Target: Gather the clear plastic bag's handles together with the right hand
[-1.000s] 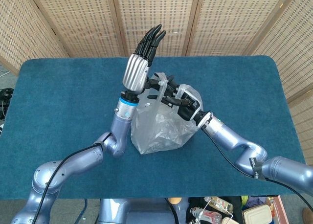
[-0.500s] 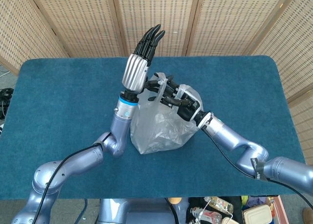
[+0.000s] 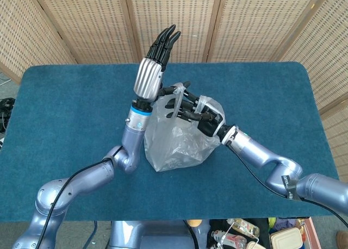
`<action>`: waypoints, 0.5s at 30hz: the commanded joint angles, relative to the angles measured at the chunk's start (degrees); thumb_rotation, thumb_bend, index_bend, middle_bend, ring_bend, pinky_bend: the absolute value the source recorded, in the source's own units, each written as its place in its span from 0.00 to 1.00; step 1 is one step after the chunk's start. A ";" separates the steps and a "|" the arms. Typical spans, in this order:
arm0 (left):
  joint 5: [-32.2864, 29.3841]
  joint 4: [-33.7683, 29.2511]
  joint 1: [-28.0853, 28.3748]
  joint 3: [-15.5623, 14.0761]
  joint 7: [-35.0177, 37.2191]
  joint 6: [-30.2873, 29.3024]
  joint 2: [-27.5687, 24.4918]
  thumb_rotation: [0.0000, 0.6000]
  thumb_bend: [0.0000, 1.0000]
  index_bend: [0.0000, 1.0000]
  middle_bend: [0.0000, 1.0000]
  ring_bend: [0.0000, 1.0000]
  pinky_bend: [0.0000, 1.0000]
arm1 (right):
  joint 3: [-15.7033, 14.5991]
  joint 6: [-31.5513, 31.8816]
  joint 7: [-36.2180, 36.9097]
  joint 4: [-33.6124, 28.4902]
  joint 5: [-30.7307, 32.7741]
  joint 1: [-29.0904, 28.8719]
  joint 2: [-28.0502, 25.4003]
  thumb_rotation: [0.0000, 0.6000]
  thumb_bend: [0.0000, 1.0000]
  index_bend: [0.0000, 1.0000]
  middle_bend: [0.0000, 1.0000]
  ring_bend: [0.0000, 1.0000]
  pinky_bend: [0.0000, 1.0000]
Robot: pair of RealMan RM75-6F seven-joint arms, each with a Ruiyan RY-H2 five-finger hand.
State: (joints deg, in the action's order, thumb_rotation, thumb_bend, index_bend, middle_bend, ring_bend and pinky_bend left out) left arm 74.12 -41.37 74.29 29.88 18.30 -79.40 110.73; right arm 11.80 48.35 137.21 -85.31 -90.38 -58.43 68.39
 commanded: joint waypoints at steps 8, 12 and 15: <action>-0.09 0.05 -0.07 -0.11 -0.23 0.25 -0.12 1.00 0.08 0.00 0.00 0.03 0.14 | -0.77 0.42 0.76 0.08 -1.01 -0.59 -0.82 1.00 0.11 0.36 0.44 0.30 0.34; -0.53 0.50 0.03 0.11 -0.44 0.73 -0.03 1.00 0.08 0.00 0.00 0.03 0.14 | -1.22 0.73 1.23 0.19 -1.39 -0.82 -0.98 1.00 0.11 0.42 0.48 0.30 0.34; -1.14 0.69 0.13 0.50 -0.57 1.26 0.03 1.00 0.08 0.00 0.00 0.03 0.14 | -1.58 0.79 1.54 0.34 -1.58 -1.02 -0.96 1.00 0.17 0.45 0.49 0.30 0.34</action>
State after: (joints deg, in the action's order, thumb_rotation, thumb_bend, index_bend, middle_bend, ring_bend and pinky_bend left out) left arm 73.08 -40.75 74.37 30.29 17.78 -78.23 110.74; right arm 10.28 49.13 138.71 -85.01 -91.90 -59.40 67.42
